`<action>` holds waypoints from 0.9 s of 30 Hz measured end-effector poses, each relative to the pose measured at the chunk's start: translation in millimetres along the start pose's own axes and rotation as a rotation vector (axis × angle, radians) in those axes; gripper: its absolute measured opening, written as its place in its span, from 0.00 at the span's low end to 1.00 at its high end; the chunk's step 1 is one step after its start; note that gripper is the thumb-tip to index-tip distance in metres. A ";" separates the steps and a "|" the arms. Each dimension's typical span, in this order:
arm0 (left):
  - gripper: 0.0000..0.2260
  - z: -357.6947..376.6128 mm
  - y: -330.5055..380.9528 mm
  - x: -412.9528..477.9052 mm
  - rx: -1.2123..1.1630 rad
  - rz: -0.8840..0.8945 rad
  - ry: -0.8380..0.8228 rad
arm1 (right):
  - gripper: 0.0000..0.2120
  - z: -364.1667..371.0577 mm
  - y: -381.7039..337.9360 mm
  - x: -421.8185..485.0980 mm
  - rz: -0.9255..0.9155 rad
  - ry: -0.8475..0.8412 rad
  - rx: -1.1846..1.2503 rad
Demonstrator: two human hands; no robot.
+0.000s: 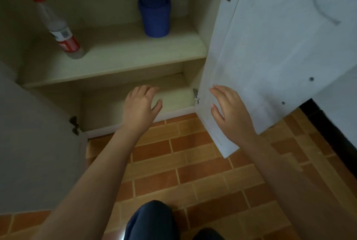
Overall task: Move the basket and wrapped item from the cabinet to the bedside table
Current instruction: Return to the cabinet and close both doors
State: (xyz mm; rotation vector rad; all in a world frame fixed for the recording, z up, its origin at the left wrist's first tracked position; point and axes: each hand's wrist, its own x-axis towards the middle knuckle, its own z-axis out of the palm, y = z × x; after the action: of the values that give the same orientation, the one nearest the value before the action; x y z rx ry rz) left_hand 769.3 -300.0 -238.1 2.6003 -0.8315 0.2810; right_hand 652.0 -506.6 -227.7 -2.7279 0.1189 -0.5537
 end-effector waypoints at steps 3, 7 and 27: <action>0.14 54.0 -14.2 -3.2 -0.007 0.008 0.075 | 0.20 46.8 25.8 -16.5 -0.017 0.067 -0.023; 0.14 113.8 -27.7 -12.9 0.001 0.021 0.106 | 0.19 99.5 53.5 -33.6 -0.032 0.120 -0.032; 0.20 186.3 47.9 -12.3 -0.054 0.164 0.111 | 0.19 77.3 138.0 -117.5 0.053 0.311 -0.078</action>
State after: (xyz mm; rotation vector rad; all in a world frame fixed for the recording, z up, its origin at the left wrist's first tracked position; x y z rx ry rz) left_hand 744.0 -408.8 -395.3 2.4456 -0.9999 0.4385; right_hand 572.5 -592.8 -386.1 -2.6834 0.2947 -0.9724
